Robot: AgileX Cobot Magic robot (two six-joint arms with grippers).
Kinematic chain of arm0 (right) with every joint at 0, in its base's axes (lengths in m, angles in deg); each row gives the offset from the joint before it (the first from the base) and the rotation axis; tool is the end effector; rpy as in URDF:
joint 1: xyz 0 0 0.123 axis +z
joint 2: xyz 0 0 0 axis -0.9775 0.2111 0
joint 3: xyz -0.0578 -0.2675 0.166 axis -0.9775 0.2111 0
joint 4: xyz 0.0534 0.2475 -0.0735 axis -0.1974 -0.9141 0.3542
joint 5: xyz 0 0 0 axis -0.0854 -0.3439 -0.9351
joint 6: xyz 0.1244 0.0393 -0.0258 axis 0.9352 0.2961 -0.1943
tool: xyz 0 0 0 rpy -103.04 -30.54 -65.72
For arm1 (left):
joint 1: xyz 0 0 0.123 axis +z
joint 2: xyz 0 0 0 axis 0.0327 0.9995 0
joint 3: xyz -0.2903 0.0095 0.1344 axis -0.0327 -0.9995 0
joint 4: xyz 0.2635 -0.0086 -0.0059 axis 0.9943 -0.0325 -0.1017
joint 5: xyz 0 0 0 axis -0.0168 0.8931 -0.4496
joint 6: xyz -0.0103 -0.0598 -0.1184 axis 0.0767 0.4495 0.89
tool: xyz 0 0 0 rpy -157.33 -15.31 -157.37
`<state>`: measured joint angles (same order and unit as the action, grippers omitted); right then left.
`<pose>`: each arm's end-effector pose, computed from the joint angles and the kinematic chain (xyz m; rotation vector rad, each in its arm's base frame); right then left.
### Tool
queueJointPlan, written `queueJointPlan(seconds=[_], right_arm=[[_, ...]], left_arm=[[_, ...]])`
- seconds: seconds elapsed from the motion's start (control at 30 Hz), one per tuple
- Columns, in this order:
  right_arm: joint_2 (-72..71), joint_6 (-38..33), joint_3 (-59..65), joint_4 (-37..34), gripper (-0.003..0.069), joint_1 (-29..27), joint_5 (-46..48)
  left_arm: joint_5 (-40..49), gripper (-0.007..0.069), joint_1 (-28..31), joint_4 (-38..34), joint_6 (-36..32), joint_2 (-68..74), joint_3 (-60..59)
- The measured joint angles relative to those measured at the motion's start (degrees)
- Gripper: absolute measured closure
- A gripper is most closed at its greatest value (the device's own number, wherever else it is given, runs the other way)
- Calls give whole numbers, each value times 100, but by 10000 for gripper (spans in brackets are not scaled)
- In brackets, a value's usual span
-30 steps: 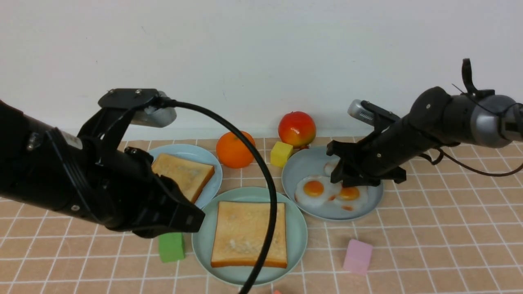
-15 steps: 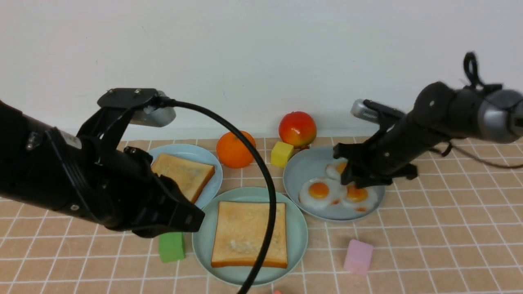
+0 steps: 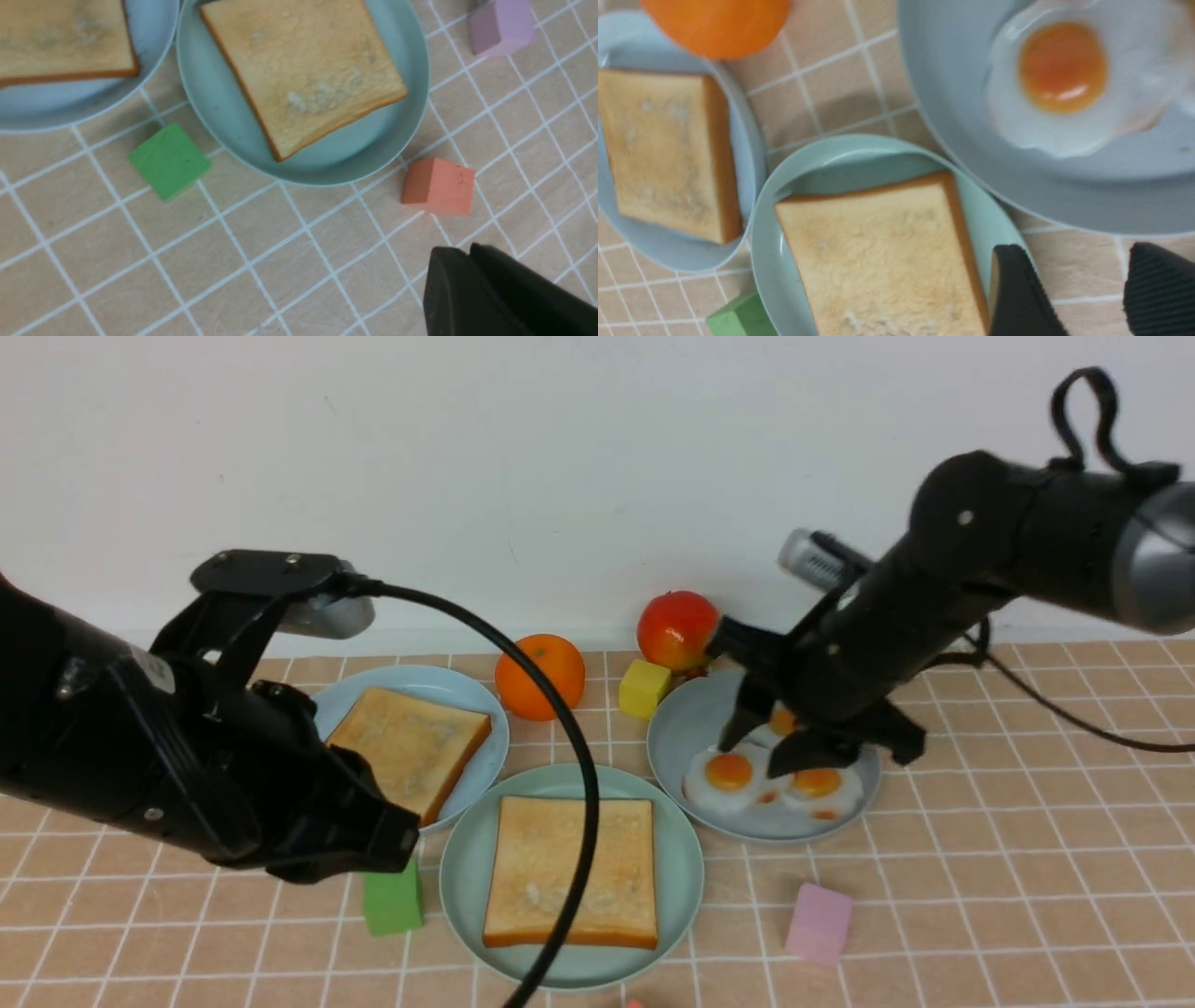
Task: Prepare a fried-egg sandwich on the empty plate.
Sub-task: Use the right arm to grab a fried egg
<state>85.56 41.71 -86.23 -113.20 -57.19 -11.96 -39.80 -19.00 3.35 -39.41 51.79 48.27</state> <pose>0.4113 0.1965 0.2239 0.5028 2.7900 0.7114 0.2294 -0.1301 0.3077 0.5296 2.5061 -0.5446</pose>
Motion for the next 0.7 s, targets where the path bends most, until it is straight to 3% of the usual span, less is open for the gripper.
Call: queueJointPlan(seconds=[0.1, 0.3, 0.53, 0.7], right_arm=[[69, 465, 0, 291, 319, 93, -62], [424, 2594, -140, 2177, 319, 553, 181], [865, 4786, -349, 2510, 319, 517, -332], [990, 5631, -349, 2600, 319, 444, -630]], left_arm=[[117, 571, 0, -7, 71, 0, 0], [205, 566, 0, -102, 92, 0, 0], [223, 557, 0, -117, 92, 0, 0], [252, 554, 0, -117, 92, 0, 0]])
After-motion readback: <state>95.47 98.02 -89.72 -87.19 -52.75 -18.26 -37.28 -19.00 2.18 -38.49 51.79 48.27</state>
